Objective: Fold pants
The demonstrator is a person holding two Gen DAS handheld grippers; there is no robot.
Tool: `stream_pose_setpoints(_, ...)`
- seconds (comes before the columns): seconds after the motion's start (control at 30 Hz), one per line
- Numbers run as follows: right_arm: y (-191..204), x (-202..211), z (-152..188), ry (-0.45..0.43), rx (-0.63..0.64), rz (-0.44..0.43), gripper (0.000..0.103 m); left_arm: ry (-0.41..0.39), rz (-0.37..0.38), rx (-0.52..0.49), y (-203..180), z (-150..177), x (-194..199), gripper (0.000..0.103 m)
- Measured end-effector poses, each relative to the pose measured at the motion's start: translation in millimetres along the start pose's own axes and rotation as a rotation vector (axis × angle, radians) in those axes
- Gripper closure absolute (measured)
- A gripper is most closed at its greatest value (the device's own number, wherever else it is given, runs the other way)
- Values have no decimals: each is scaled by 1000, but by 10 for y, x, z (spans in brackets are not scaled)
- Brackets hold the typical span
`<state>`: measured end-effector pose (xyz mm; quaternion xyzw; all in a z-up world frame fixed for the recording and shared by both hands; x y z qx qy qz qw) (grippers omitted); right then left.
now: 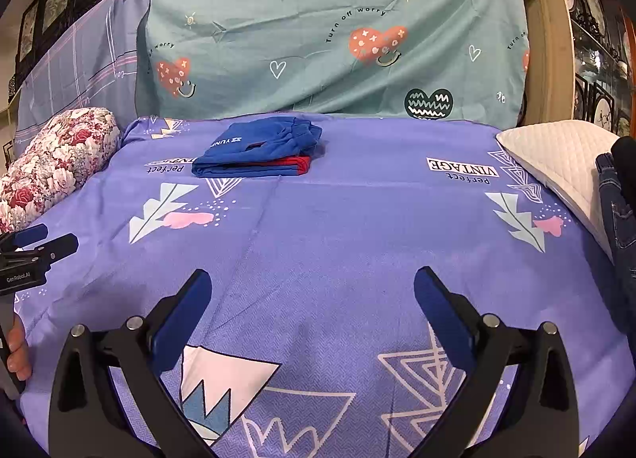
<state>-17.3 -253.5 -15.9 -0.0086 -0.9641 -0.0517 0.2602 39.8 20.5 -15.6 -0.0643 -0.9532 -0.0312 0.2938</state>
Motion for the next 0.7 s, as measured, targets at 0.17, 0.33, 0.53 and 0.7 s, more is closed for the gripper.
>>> stream_pose_setpoints(0.17, -2, -10, -3, 1, -2, 0, 1, -6, -12, -12, -17, 1, 11, 2)
stream_pose_setpoints(0.33, -7, -20, -4, 5, -7, 3, 1, -28, -11, -7, 0, -19, 24, 2)
stream_pose_setpoints(0.53, -11, -22, -2, 7, -9, 4, 1, -18, -22, 0, 25, -19, 12, 2)
stream_pose_setpoints(0.7, -13, -27, -2, 9, -11, 4, 1, -19, -54, 2, 55, -16, 10, 2)
Point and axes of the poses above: each gripper's, at about its wrist camera, not at the fingertips, and x roughly against the way its jaws point, y to its left, z to its underside, the point moved 6 cm from there along -x, roughly the way its jaws point, and after that the axes turned 1 degree about y, right-handed, at the moved point
